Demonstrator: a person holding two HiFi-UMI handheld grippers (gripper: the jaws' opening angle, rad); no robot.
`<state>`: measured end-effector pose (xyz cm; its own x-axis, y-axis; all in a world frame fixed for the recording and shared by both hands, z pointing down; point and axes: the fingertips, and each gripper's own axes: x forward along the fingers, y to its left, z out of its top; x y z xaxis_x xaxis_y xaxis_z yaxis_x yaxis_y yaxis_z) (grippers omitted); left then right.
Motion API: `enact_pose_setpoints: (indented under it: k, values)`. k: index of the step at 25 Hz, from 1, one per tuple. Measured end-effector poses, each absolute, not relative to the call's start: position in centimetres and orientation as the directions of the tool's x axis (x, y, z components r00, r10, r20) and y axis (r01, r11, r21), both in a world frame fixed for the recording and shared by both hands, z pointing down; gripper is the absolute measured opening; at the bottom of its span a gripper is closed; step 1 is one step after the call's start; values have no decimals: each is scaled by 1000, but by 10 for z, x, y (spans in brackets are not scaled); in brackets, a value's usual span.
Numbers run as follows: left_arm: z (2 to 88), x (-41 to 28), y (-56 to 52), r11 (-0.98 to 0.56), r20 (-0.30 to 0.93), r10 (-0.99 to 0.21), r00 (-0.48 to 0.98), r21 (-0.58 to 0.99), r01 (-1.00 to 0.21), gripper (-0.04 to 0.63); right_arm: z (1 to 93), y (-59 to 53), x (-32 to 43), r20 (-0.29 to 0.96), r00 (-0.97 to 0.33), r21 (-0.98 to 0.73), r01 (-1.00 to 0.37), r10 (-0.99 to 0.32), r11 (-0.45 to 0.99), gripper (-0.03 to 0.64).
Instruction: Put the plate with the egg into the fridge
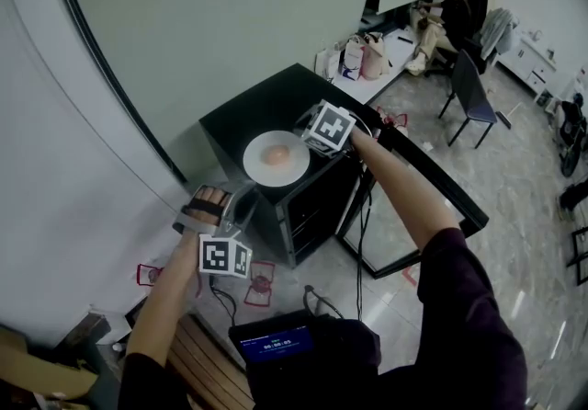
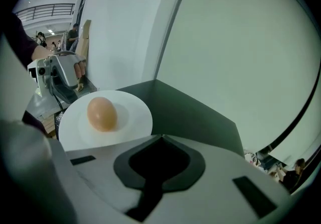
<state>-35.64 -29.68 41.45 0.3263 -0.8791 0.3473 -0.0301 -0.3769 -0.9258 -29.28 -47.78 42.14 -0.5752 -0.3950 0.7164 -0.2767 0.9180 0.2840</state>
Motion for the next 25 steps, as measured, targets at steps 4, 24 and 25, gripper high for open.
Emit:
enact_pose_setpoints:
  k: [4,24,25]
  values:
    - [421,-363,-295,-376,356,-882,308,-926,-6,78,417,-461,-311,695,-625,285,-214,-355,934,6]
    - [426,-371,-291,-228,254,-924,284,-966,122,23,419,-423,-318,670,-662,221,-254,-336,942,6]
    - [426,-371,-291,-226,253,-925,285,-966,123,21,419,-422,-316,661,-667,221,-266,-344,938,6]
